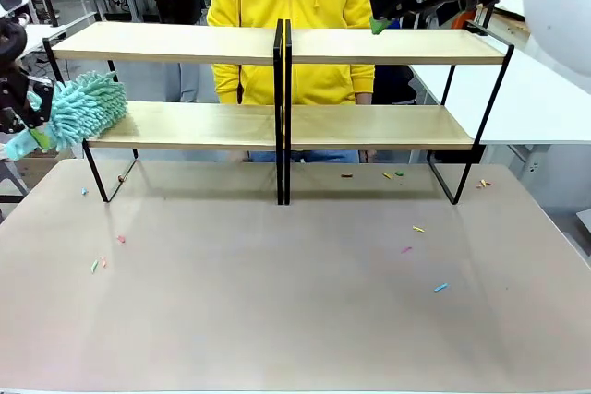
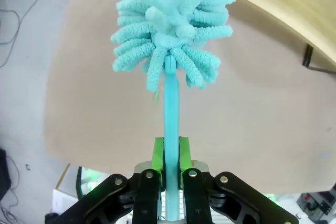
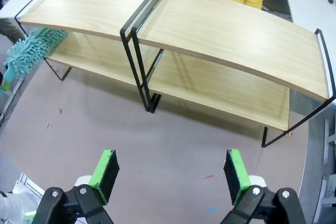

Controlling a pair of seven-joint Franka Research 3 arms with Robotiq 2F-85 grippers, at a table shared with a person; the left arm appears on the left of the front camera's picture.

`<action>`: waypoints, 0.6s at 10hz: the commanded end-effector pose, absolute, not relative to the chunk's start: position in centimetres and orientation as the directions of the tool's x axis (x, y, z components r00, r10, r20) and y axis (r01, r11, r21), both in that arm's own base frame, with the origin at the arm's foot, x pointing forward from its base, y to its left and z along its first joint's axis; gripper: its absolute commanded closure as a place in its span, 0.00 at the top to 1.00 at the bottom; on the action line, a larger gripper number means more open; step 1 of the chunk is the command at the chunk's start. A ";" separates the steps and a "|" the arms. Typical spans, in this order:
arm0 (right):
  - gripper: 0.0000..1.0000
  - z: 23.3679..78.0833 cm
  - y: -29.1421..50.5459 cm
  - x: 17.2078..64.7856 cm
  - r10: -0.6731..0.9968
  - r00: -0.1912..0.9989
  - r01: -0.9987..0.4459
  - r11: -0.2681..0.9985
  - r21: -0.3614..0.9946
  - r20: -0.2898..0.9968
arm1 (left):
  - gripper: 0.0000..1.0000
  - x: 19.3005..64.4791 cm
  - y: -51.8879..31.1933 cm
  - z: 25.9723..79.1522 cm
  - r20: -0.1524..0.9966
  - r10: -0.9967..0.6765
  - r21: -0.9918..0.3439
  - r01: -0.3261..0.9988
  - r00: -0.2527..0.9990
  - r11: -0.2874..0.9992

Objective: Clean the shelves.
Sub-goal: Clean another randomly selected level of the Shelf with the Duster.

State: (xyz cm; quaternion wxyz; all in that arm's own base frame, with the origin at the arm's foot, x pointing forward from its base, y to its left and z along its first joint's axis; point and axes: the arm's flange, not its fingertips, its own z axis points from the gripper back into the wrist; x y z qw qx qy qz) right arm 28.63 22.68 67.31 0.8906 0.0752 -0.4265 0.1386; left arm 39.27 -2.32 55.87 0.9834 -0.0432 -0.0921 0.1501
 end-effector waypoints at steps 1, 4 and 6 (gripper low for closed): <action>1.00 67.4 22.6 28.7 0.179 0.595 -0.305 0.952 0.015 0.783 | 0.13 39.0 -2.8 55.3 0.242 0.263 -0.049 -0.259 0.934 0.965; 1.00 67.4 22.6 28.7 0.179 0.595 -0.305 0.952 0.015 0.783 | 0.13 38.9 -2.6 55.3 0.183 0.116 -0.105 -0.097 0.976 0.990; 1.00 67.4 22.6 28.7 0.179 0.595 -0.305 0.952 0.015 0.783 | 0.13 38.0 -2.4 56.0 0.150 -0.157 -0.213 0.187 0.976 0.959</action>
